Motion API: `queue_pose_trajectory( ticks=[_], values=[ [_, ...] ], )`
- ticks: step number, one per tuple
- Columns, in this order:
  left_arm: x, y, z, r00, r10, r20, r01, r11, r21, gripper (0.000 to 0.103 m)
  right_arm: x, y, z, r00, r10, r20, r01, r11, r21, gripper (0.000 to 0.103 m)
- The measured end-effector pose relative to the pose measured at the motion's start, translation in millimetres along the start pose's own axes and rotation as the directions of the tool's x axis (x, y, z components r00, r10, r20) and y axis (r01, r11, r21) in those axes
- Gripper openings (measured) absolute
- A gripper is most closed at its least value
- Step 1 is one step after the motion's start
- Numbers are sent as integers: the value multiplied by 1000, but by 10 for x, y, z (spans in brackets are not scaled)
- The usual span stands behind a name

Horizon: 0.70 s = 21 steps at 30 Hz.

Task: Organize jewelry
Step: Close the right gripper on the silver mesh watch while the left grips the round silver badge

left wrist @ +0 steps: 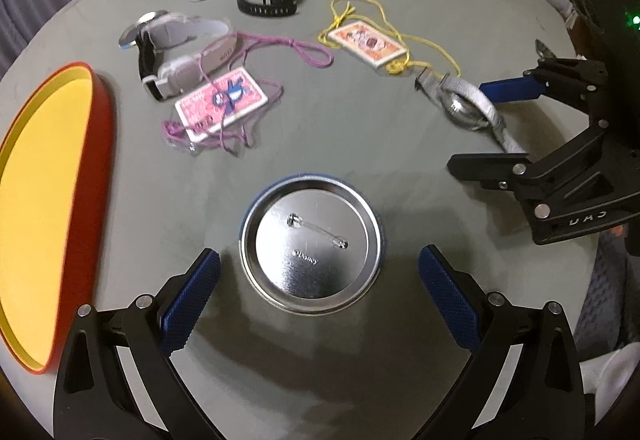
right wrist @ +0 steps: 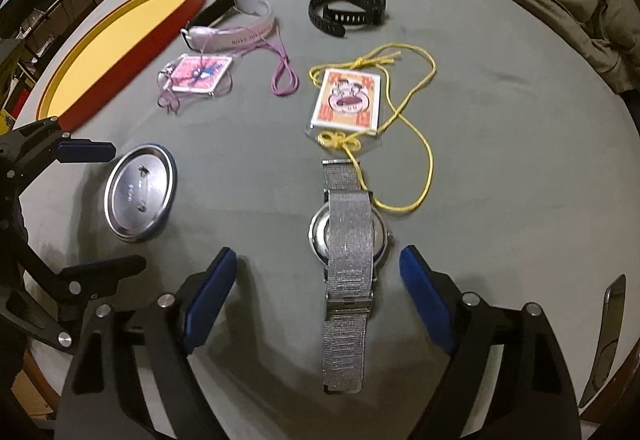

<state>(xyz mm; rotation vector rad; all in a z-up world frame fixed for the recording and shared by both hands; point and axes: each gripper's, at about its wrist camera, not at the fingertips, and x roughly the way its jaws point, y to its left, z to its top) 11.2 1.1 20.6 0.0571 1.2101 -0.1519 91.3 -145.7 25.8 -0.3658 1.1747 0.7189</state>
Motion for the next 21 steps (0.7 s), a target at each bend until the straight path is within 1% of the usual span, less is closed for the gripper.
queue_pose_trajectory(
  ticks=[5, 7, 9, 11, 12, 13, 14, 16, 21],
  values=[
    [66, 23, -14, 1000, -4, 4, 4, 1000, -6, 96, 48, -5, -11, 1000, -6, 1, 6, 1000, 2, 77],
    [59, 25, -10, 1000, 5, 13, -5, 1000, -8, 92, 65, 9, 28, 1000, -11, 1, 11, 1000, 4, 74],
    [73, 28, -10, 1000, 17, 21, -17, 1000, -7, 84, 72, 0, 63, 1000, -13, 3, 13, 1000, 15, 69],
    [63, 42, -8, 999, 21, 24, -20, 1000, -7, 80, 80, -2, 98, 1000, -13, 9, 13, 1000, 25, 60],
    [56, 51, -9, 999, 20, 27, -20, 1000, -9, 77, 83, -6, 113, 1000, -17, 11, 17, 999, 30, 58],
    [44, 63, -3, 999, 21, 29, -21, 1000, -11, 74, 81, -11, 118, 1000, -20, 13, 20, 999, 33, 53],
    [36, 77, 2, 999, 21, 31, -21, 1000, -15, 72, 73, -18, 124, 999, -28, 18, 28, 999, 35, 46],
    [34, 91, 17, 999, 16, 31, -16, 1000, -18, 72, 60, -37, 113, 999, -38, 24, 37, 999, 38, 38],
    [28, 68, 15, 999, 27, 33, -27, 1000, -13, 72, 56, -44, 115, 999, -35, 35, 34, 999, 31, 38]
  ],
)
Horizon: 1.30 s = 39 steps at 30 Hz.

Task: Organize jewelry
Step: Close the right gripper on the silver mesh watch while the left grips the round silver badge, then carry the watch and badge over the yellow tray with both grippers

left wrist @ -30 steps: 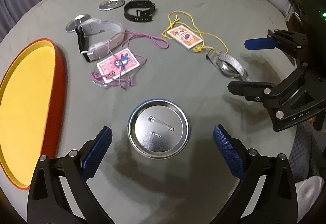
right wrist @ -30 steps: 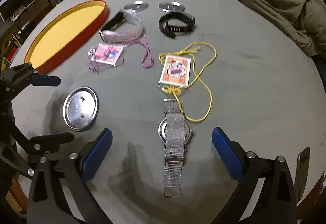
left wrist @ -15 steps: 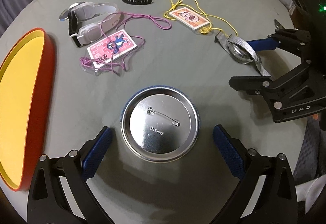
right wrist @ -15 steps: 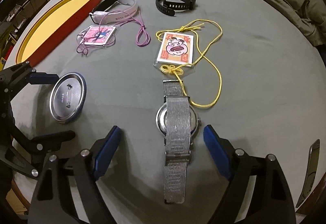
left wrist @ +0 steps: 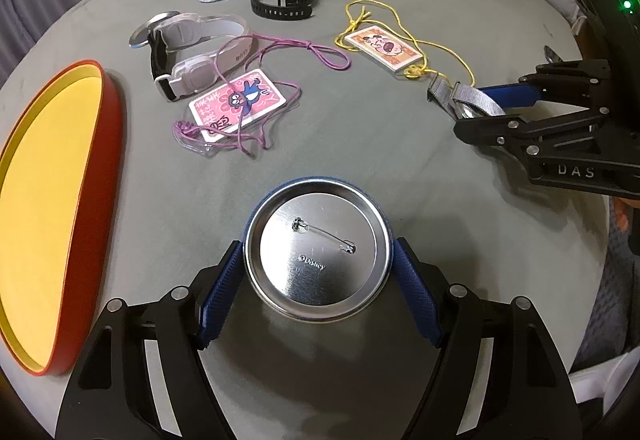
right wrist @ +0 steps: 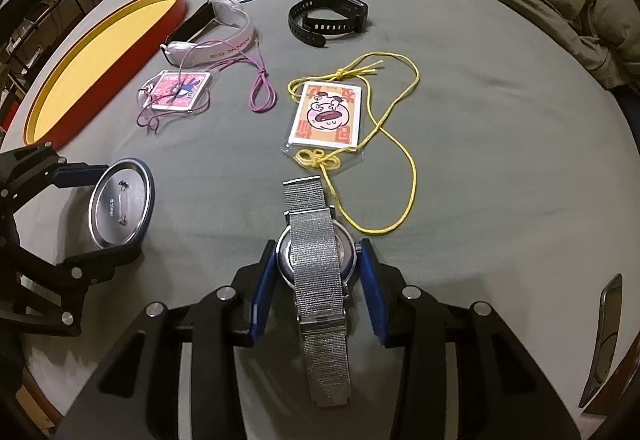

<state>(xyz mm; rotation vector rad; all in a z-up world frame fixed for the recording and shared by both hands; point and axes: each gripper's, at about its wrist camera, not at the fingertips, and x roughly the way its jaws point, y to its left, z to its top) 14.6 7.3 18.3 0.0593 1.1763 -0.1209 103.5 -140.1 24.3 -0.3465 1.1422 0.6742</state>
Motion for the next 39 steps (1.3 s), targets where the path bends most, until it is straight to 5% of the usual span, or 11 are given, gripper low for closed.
queue_pose_trajectory(
  ticks=[24, 39],
  values=[
    [-588, 162, 158, 994, -6, 106, 7, 1000, -11, 72, -555, -59, 235, 988, 4, 155, -9, 1000, 26, 38],
    [-1271, 1034, 302, 974, 91, 209, -63, 989, -135, 72, -1226, 264, 919, 956, 28, 292, -13, 999, -53, 38]
  ],
)
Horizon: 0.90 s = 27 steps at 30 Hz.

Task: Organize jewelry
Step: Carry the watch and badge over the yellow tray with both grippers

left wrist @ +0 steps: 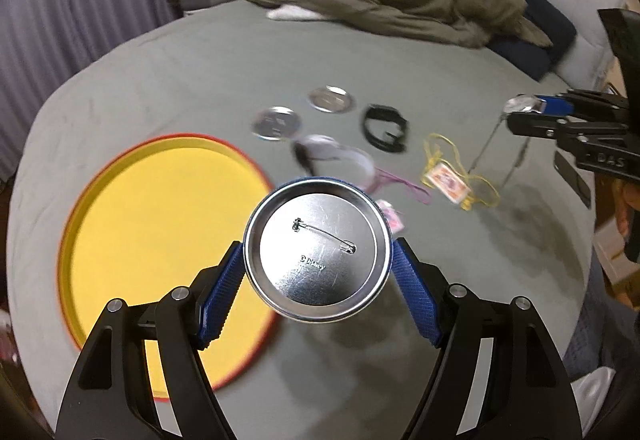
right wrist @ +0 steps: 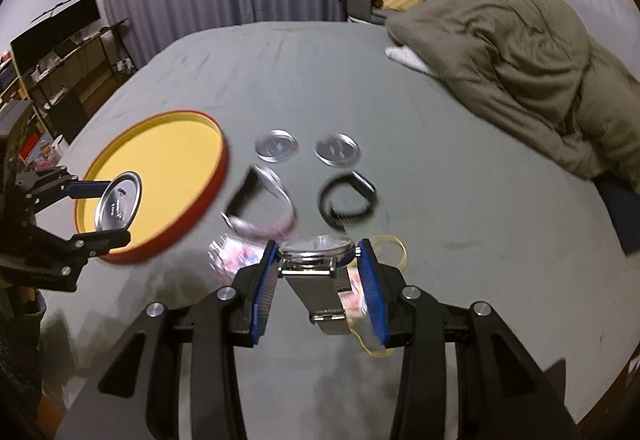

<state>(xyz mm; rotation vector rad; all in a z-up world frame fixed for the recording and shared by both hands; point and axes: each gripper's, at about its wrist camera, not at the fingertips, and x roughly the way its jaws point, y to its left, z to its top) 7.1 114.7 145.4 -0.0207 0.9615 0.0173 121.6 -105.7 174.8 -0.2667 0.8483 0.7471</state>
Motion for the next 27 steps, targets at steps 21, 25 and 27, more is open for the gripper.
queue_pose_trajectory(
  ticks=[21, 25, 27],
  values=[
    [-148, 1794, -189, 979, 203, 13, -188, 926, -327, 72, 789, 1539, 1287, 974, 225, 1, -220, 955, -197, 38],
    [-76, 2087, -342, 975, 223, -3, -207, 900, -384, 72, 1002, 1829, 1420, 966, 260, -13, -256, 940, -227, 38],
    [-35, 2226, -429, 972, 234, -9, -216, 882, -419, 72, 1159, 2000, 1487, 961, 275, -27, -273, 929, -249, 38]
  ],
)
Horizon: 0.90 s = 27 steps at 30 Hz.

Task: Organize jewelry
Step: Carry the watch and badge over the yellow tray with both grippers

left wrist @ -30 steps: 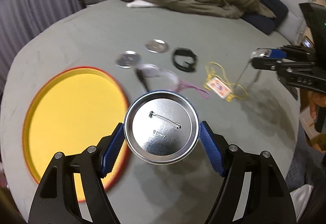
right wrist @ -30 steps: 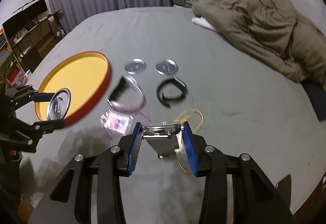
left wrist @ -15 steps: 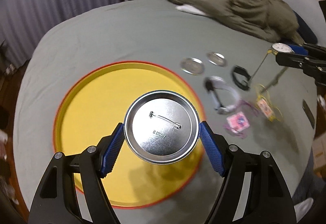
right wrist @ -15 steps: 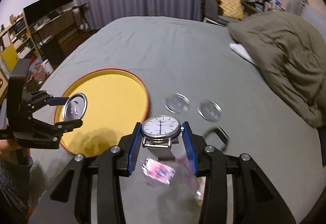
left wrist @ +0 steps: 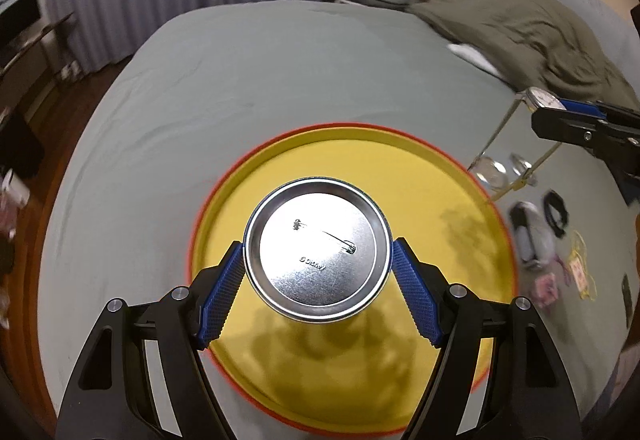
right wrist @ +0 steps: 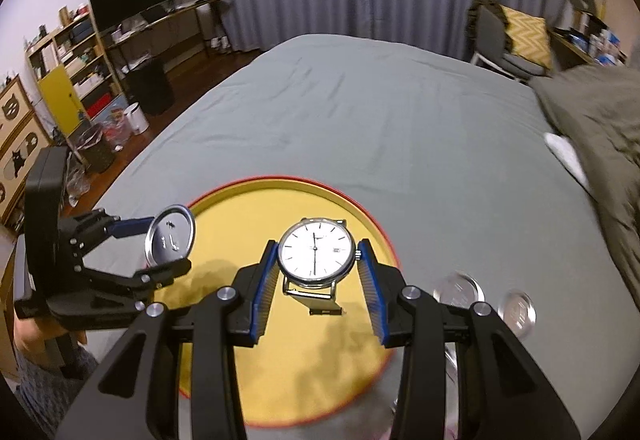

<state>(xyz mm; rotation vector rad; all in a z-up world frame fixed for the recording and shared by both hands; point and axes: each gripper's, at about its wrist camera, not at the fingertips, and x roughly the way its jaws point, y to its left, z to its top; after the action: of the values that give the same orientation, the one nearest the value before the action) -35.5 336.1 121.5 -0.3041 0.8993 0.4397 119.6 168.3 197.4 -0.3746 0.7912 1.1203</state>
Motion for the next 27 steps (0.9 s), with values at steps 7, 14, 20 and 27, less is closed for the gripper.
queue_pose_trajectory(
  ticks=[7, 14, 20, 27],
  values=[
    [294, 217, -105, 999, 34, -36, -36, 999, -39, 72, 539, 322, 140, 996, 72, -48, -75, 995, -60, 38],
    [531, 328, -235, 996, 46, -74, -50, 997, -57, 72, 891, 646, 302, 991, 119, -64, -126, 986, -108, 38],
    [643, 312, -257, 995, 36, -90, -41, 998, -57, 72, 1087, 748, 382, 990, 128, -60, -134, 983, -122, 38],
    [689, 338, -252, 994, 41, -101, -48, 997, -62, 72, 1194, 764, 379, 987, 150, -57, -155, 982, -111, 38]
  ],
)
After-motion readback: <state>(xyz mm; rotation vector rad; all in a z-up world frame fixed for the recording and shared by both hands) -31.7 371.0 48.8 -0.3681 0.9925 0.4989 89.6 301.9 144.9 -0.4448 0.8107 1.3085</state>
